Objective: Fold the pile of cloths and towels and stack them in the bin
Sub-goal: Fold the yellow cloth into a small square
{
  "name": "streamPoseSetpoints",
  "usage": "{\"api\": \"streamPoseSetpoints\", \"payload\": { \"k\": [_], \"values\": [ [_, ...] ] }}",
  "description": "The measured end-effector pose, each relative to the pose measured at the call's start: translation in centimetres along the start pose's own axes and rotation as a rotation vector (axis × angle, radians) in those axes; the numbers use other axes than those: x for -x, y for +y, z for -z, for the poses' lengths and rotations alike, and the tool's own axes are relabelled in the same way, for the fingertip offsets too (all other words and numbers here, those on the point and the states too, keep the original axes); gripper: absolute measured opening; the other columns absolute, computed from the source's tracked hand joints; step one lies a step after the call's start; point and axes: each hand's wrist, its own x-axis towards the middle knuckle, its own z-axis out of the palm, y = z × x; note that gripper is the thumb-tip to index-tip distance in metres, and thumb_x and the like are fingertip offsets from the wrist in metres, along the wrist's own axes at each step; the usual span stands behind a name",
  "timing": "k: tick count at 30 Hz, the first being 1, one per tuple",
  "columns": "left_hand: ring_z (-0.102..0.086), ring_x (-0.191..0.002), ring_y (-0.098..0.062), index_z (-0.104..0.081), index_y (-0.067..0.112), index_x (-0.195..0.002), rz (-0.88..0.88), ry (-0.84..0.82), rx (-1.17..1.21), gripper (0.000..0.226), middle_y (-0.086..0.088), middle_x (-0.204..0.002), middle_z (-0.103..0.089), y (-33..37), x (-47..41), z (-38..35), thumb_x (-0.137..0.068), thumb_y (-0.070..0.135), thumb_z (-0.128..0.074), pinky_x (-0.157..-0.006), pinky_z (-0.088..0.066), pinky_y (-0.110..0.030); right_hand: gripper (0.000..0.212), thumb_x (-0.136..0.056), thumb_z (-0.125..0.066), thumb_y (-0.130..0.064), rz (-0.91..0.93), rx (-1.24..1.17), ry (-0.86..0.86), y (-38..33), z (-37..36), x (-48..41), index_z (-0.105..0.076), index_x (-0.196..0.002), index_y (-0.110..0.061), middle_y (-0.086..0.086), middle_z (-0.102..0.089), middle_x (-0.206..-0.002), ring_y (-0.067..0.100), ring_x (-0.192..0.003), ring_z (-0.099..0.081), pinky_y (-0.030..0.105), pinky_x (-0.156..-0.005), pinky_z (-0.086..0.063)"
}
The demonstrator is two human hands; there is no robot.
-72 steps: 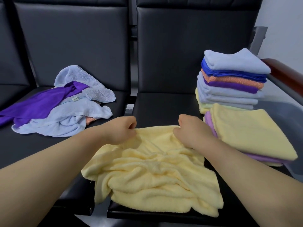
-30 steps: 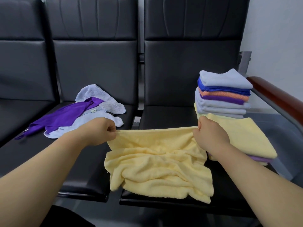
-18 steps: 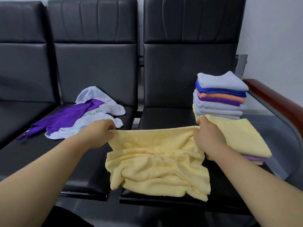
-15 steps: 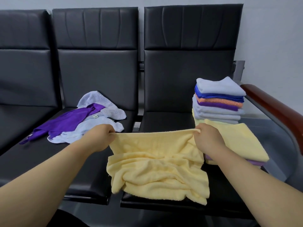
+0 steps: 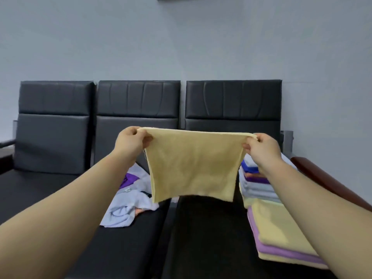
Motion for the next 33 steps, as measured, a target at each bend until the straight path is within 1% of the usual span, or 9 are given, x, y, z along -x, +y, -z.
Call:
{"api": "streamPoseSetpoints", "payload": {
  "k": [3,7,10,13,17,21,25,29,33],
  "values": [
    [-0.07,-0.076,-0.016,-0.071,0.017,-0.094,-0.033,-0.015,-0.096,0.016,-0.005,-0.088,-0.076,-1.1,1.0,1.2,-0.095,0.023,-0.055,-0.072,-0.058,-0.039,0.016,-0.104,-0.051,-0.027,0.077,0.121,-0.027,0.3,1.2,1.6,-0.063,-0.095,-0.026,0.008,-0.072,-0.102,0.031,-0.102,-0.068,0.046,-0.084,-0.059],
    [-0.052,-0.064,-0.015,-0.068,0.024,-0.088,0.006,-0.128,-0.329,0.013,0.002,-0.076,-0.064,-5.4,4.4,2.8,-0.094,0.025,-0.057,-0.056,-0.043,-0.029,0.025,-0.104,-0.055,-0.025,0.033,0.229,-0.156,4.2,2.0,4.6,-0.062,-0.106,-0.001,0.024,-0.064,-0.09,0.042,-0.087,-0.064,0.047,-0.071,-0.055],
    [-0.058,-0.074,-0.016,-0.066,0.022,-0.081,0.112,-0.239,-0.429,0.015,0.001,-0.079,-0.065,-8.9,7.0,3.8,-0.093,0.026,-0.058,-0.066,-0.046,-0.033,0.014,-0.101,-0.06,-0.023,0.005,0.34,-0.255,7.7,2.1,7.3,-0.068,-0.094,-0.013,0.012,-0.069,-0.091,0.033,-0.09,-0.065,0.049,-0.081,-0.054],
    [-0.06,-0.076,-0.018,-0.064,0.018,-0.078,0.175,-0.284,-0.456,0.016,0.006,-0.07,-0.064,-11.9,8.8,4.7,-0.091,0.023,-0.057,-0.071,-0.047,-0.036,0.02,-0.102,-0.058,-0.023,-0.026,0.428,-0.336,11.0,2.1,9.3,-0.064,-0.084,-0.017,0.005,-0.065,-0.084,0.027,-0.085,-0.06,0.039,-0.073,-0.046],
    [-0.056,-0.081,-0.018,-0.065,0.019,-0.086,0.2,-0.225,-0.465,0.015,0.002,-0.081,-0.06,-14.0,9.7,4.7,-0.092,0.027,-0.055,-0.07,-0.043,-0.03,0.016,-0.102,-0.058,-0.025,-0.07,0.549,-0.496,12.4,2.1,10.0,-0.072,-0.096,-0.019,0.006,-0.071,-0.1,0.028,-0.101,-0.065,0.039,-0.081,-0.05],
    [-0.058,-0.084,-0.025,-0.065,0.012,-0.092,0.28,-0.213,-0.439,0.023,-0.005,-0.087,-0.063,-15.3,10.2,4.6,-0.079,0.029,-0.058,-0.074,-0.047,-0.034,0.015,-0.097,-0.058,-0.028,-0.112,0.631,-0.594,12.7,2.0,9.9,-0.072,-0.096,-0.026,0.002,-0.07,-0.108,0.02,-0.101,-0.065,0.034,-0.073,-0.051],
    [-0.057,-0.089,-0.026,-0.065,0.017,-0.086,0.295,-0.179,-0.544,0.015,-0.003,-0.087,-0.063,-17.9,10.4,4.4,-0.089,0.028,-0.055,-0.073,-0.041,-0.033,0.014,-0.097,-0.055,-0.027,-0.157,0.64,-0.568,13.1,1.1,10.2,-0.069,-0.096,-0.026,-0.001,-0.061,-0.105,0.02,-0.069,-0.063,0.027,-0.047,-0.045],
    [-0.051,-0.08,-0.02,-0.063,0.008,-0.091,0.227,-0.175,-0.687,0.019,-0.002,-0.083,-0.059,-19.6,10.1,3.2,-0.099,0.018,-0.049,-0.064,-0.037,-0.029,0.012,-0.096,-0.054,-0.027,-0.062,0.766,-0.503,13.8,-0.3,9.9,-0.065,-0.092,-0.026,-0.003,-0.065,-0.101,0.014,-0.102,-0.062,0.033,-0.073,-0.054],
    [-0.046,-0.075,-0.012,-0.064,0.01,-0.097,0.183,-0.195,-0.785,0.018,0.001,-0.083,-0.055,-21.1,9.3,2.1,-0.101,0.016,-0.047,-0.06,-0.028,-0.012,0.013,-0.1,-0.052,-0.023,-0.092,0.855,-0.5,14.4,-2.3,9.6,-0.064,-0.102,-0.02,0.0,-0.062,-0.109,0.015,-0.103,-0.058,0.033,-0.077,-0.052]
  ]
}}
